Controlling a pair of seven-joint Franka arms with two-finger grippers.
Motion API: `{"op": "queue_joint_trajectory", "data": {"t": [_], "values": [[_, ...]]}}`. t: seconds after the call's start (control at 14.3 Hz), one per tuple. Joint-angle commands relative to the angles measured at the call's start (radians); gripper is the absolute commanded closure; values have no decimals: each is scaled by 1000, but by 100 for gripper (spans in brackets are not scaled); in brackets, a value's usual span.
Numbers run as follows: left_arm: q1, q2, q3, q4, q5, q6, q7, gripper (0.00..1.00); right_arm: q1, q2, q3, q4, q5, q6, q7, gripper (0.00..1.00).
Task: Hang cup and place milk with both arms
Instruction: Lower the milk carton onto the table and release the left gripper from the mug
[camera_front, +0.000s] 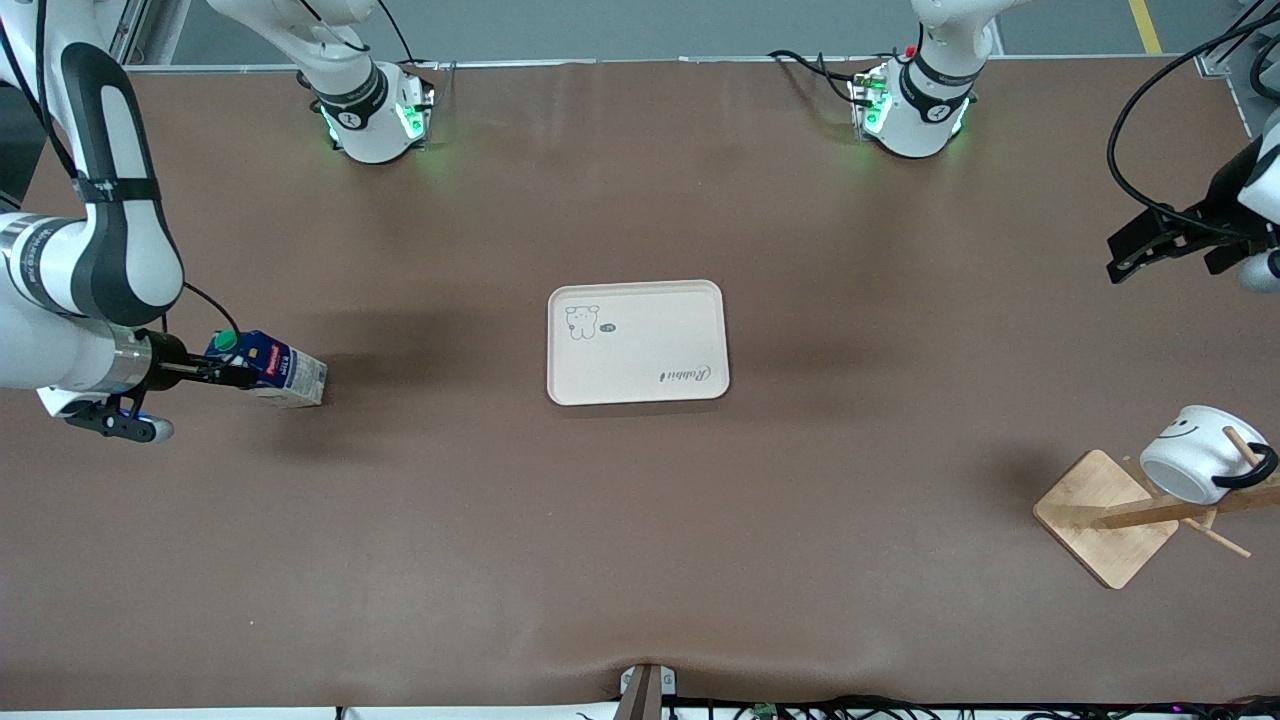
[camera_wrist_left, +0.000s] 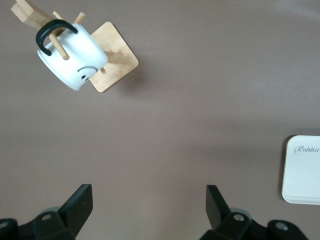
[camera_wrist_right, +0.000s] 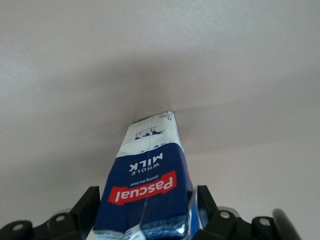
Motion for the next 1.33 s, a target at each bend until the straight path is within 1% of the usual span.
{"op": "queue_joint_trajectory", "data": {"t": [0.0, 0.07, 0.14, 0.21, 0.28, 0.42, 0.63, 0.7, 0.84, 0.91, 1.05, 1.12, 1.19, 1.26], "values": [[-92, -41, 114, -22, -66, -31, -8, 0, -21, -12, 20, -16, 3, 9, 1, 10], [-126, -53, 154, -31, -68, -35, -6, 0, -19, -12, 20, -16, 4, 9, 2, 10], [-155, -65, 178, -42, -68, -35, -10, 0, -18, -12, 20, -16, 4, 8, 1, 10], [-163, -77, 198, -59, -68, -35, -11, 0, -16, -12, 20, -16, 4, 8, 2, 10], [-179, -88, 206, -69, -70, -35, -23, 0, -16, -12, 20, -14, 4, 6, 2, 10], [-222, -100, 215, -74, -70, -35, -109, 0, -18, -14, 20, 7, 3, -6, -1, 0], [-239, -97, 222, -77, -68, -32, -120, 0, -15, -14, 21, 110, 4, -104, -4, 0], [-239, -97, 226, -77, -70, -32, -111, 0, -15, -15, 24, 125, 4, -106, -1, 0], [-264, -99, 266, -79, -68, -32, -92, 0, 13, -17, 26, 167, -6, -116, 1, 0], [-275, -101, 284, -83, -68, -32, -82, 0, 16, -17, 24, 174, -14, -142, -4, 0], [-282, -116, 307, -89, -70, -34, -54, 0, 23, -6, 26, 199, -58, -144, 1, 0], [-307, -122, 326, -85, -70, -34, -43, 0, 16, -4, 26, 255, -47, -158, -10, 0], [-313, -124, 335, -91, -70, -35, -42, 0, 22, -4, 26, 326, -46, -210, -10, 0], [-312, -124, 337, -102, -70, -35, -42, 0, 27, -4, 27, 386, -48, -295, -10, 0]]}}
